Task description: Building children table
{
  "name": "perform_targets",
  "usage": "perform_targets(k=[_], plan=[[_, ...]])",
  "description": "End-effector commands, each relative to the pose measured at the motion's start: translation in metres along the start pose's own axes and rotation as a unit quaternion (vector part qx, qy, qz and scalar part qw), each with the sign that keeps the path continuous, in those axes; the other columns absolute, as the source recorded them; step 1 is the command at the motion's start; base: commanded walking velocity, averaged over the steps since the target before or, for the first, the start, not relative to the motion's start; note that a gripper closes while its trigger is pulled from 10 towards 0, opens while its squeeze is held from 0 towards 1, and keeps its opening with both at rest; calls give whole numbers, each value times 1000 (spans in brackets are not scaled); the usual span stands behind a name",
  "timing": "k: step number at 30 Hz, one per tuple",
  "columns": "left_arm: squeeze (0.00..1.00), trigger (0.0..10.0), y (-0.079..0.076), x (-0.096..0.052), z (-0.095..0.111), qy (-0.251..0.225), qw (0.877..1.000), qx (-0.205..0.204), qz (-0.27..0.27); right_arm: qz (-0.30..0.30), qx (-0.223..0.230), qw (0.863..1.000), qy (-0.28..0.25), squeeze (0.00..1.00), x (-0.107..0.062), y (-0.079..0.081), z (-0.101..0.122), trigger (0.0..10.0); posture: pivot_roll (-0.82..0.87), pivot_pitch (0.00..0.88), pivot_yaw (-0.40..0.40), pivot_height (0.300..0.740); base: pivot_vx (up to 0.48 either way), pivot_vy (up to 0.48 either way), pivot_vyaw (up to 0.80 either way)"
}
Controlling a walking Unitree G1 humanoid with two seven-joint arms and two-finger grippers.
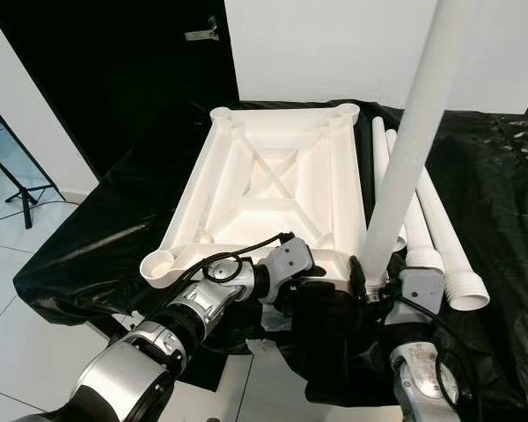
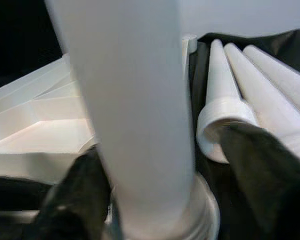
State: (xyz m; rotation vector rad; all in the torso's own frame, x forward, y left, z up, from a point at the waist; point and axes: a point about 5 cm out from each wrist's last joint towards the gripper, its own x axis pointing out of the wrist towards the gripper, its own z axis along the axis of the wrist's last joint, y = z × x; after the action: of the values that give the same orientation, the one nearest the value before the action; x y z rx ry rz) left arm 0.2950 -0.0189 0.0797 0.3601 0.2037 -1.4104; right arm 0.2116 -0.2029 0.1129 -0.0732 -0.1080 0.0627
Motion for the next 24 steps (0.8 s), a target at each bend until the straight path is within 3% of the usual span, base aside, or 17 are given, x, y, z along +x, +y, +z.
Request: perform_targets(k=[1, 2, 3, 4, 5, 10, 11, 14, 15, 20, 24], plan=[[0, 10000, -15, -6, -44, 79, 995, -61, 22, 38, 8, 999, 3, 1000, 4, 3, 0, 10000, 98, 0, 37, 740, 0, 0, 0], [0, 10000, -15, -6, -44, 79, 995, -61, 23, 62, 6, 998, 4, 745, 7, 4, 0, 10000, 98, 0, 37, 740, 0, 0, 0], [0, 10000, -15, -6, -44, 79, 995, -61, 23, 62, 6, 998, 4, 745, 7, 4, 0, 10000, 98, 0, 37, 740, 0, 0, 0], [0, 10000, -15, -6, -44, 79, 995, -61, 22, 98, -5, 995, 1, 0, 10, 4, 3, 10000, 94, 0, 38, 740, 0, 0, 0], [0, 10000, -15, -5, -43, 79, 995, -61, 22, 130, -16, 991, -1, 0, 13, 3, 6, 10000, 95, 0, 37, 740, 0, 0, 0], [0, 10000, -15, -5, -42, 78, 995, -60, 22, 156, -30, 987, -2, 0, 16, 0, 9, 10000, 98, 0, 35, 740, 0, 0, 0], [0, 10000, -14, -4, -41, 77, 995, -61, 24, 198, -56, 979, 6, 0, 20, -7, 11, 10000, 100, 0, 32, 740, 0, 0, 0], [0, 10000, -14, -4, -41, 77, 995, -61, 25, 215, -62, 974, 15, 0, 20, -10, 11, 10000, 100, 0, 32, 740, 0, 0, 0], [0, 10000, -14, -5, -41, 77, 995, -61, 26, 234, -61, 970, 27, 0, 19, -11, 9, 0, 102, 0, 30, 740, 0, 0, 0], [0, 10000, -13, -6, -42, 77, 995, -62, 29, 265, -45, 962, 50, 0, 14, -9, 5, 0, 103, 0, 29, 740, 0, 0, 0], [0, 10000, -14, -5, -42, 76, 995, -63, 29, 258, 7, 964, 63, 0, 4, 4, -4, 0, 104, 0, 29, 740, 0, 0, 0]])
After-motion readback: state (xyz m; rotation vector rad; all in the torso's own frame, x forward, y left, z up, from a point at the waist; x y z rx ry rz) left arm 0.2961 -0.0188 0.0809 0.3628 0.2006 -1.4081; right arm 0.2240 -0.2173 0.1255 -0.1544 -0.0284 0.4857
